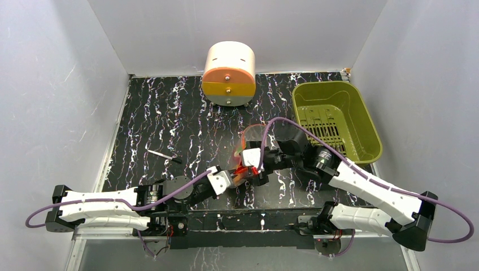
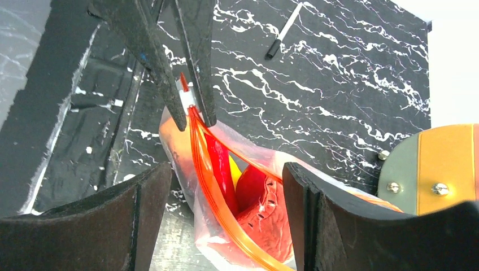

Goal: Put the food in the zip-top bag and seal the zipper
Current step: Zip the zipper food storage bag at the center of the board.

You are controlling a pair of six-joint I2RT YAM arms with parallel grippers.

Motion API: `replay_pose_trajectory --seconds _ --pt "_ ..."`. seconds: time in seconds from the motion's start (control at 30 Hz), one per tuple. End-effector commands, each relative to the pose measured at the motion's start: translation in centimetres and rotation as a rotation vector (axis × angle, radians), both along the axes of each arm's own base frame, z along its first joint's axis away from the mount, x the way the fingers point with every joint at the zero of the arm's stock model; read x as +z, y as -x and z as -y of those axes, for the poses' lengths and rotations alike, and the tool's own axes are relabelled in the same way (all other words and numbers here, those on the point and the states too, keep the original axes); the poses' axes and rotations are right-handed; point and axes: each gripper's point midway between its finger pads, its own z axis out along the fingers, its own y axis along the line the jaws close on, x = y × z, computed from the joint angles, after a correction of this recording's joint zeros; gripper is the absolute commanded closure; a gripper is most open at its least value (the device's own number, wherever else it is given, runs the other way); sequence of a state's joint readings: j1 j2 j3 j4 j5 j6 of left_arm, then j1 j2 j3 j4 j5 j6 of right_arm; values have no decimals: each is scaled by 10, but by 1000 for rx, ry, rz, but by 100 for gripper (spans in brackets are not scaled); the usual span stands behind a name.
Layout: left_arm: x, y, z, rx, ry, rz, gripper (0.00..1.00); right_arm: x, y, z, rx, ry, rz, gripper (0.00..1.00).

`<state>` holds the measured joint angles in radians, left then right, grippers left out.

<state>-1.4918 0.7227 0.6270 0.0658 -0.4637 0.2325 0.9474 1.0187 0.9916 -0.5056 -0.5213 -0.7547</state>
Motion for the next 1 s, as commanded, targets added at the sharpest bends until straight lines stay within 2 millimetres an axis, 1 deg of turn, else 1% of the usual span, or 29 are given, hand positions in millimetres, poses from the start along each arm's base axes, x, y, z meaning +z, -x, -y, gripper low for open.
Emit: replay_pose_trajectory --seconds 0.0,0.07,0.13,0.2,0.27,0.4,0.43,0.47,0.5,0.53,0.63,0.7,0.73,0.77,0.83,0.9,0.97 --pt "30 0 -2 4 92 1 100 48 1 -6 -45 -114 -44 30" --pt "31 1 -3 5 98 -2 100 62 -3 -12 -49 -133 -45 30" --pt "31 1 -4 4 108 -4 100 68 -7 -18 -49 -137 -43 30" --pt "32 2 -5 -1 121 -4 100 66 -8 -19 -44 -130 -32 30" --pt "33 3 -5 -8 127 -5 100 55 -7 -17 -42 -110 -39 30" --pt "35 3 -5 -9 129 -6 100 52 -9 -17 -19 -99 15 30" --pt "34 3 -5 -9 126 -6 100 52 -11 -18 -11 -96 35 13" --pt "34 3 -5 -9 123 -5 100 45 -54 -2 -238 -23 137 11" --pt "34 3 -5 -8 120 -3 100 29 -3 -13 24 -8 -7 12" --pt "34 2 -5 -8 117 -1 100 25 5 -14 68 1 -31 13" --pt "33 3 -4 -11 112 2 100 16 8 -16 90 30 -36 16" --pt "33 3 -4 -12 113 1 100 14 7 -17 99 36 -25 17" --pt "32 3 -4 -13 111 2 100 14 7 -17 100 35 -18 20" --pt "31 3 -3 -13 108 1 100 14 5 -19 100 32 -10 23" --pt "31 3 -3 -14 107 0 100 16 1 -20 88 23 6 25" --pt "29 3 -4 -13 102 -1 100 19 -1 -22 77 12 19 25" --pt "28 3 -5 -10 96 -1 100 29 -5 -22 55 -9 39 24"
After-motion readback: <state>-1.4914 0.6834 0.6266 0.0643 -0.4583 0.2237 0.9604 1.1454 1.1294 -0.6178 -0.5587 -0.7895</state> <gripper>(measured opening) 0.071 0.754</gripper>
